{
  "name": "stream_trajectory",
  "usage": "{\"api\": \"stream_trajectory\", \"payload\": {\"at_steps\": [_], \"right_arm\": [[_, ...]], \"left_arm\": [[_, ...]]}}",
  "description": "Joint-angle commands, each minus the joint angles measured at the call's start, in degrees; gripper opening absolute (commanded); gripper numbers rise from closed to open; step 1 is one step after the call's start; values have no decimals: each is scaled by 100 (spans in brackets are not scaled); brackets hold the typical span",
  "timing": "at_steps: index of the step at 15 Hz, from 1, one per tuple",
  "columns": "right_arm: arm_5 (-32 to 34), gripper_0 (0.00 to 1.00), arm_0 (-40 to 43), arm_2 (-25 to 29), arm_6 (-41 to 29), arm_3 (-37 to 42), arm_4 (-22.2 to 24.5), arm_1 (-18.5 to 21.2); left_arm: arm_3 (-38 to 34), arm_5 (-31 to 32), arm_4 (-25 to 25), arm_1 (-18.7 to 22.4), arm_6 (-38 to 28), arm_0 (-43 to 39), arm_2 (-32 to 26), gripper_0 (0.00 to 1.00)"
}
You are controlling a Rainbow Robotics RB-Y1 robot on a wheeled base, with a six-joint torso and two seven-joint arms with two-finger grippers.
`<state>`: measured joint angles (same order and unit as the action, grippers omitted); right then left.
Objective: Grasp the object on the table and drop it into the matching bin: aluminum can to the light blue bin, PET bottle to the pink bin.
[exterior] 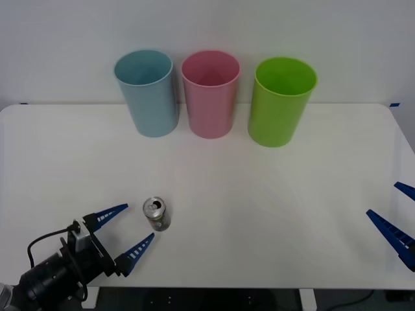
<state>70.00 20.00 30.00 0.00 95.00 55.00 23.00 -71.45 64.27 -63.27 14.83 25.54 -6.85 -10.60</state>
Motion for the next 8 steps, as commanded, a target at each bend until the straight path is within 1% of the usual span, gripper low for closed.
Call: {"api": "stream_trajectory", "payload": {"at_steps": [1,8], "right_arm": [[0,100,0,0,0,0,0,0],[0,100,0,0,0,0,0,0]], "left_arm": [[17,-134,-19,2,82,79,111,100],[26,-591,-19,-33,170,246,498,100]]}}
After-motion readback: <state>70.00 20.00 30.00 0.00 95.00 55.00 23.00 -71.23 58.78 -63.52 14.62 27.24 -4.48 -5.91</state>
